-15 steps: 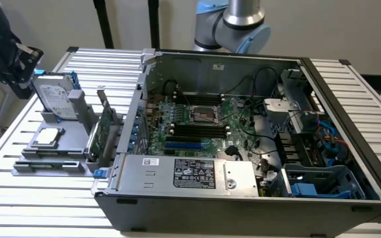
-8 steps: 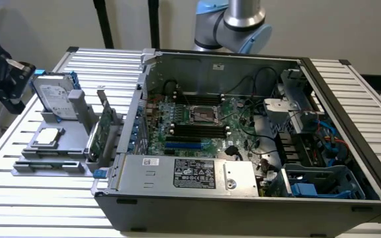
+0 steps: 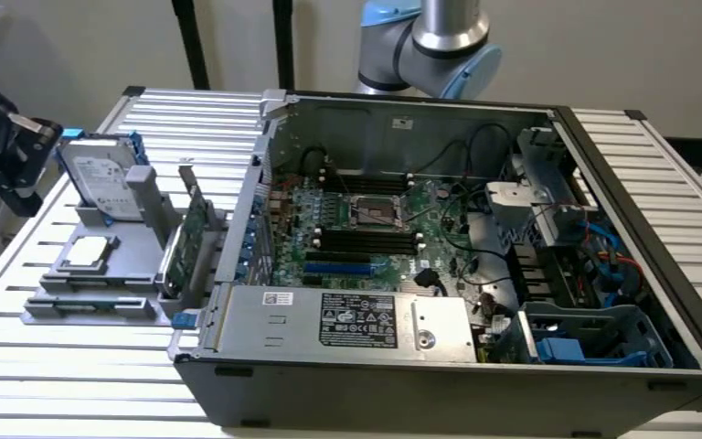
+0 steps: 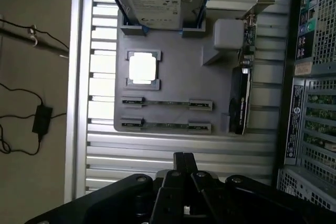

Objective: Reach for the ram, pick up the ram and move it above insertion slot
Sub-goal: 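Reach for the ram, then pick up the ram and move it above insertion slot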

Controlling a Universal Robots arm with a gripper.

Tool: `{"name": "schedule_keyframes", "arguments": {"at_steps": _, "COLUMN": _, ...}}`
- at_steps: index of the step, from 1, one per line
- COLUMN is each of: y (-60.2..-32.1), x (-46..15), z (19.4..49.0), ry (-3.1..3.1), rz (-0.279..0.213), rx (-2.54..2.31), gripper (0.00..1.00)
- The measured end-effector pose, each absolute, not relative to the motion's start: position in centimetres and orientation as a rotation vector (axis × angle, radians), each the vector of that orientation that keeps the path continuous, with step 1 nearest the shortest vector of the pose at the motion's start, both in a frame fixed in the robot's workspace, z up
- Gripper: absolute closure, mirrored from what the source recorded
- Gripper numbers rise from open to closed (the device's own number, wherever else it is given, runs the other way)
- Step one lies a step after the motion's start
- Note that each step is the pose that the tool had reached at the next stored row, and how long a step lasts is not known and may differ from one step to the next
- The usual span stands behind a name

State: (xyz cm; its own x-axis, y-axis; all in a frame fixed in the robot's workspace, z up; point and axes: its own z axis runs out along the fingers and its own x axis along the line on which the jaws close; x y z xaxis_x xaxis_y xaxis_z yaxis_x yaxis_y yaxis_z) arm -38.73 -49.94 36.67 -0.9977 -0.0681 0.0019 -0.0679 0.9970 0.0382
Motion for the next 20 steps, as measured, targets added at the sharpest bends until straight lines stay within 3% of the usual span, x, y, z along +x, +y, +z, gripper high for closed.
{"name": "schedule_keyframes", "arguments": {"at_steps": 20, "y": -49.94, "x": -38.72, "z": 36.42, "ry": -3.059, "rz": -0.058, "rx": 0.672, "gripper": 0.89}}
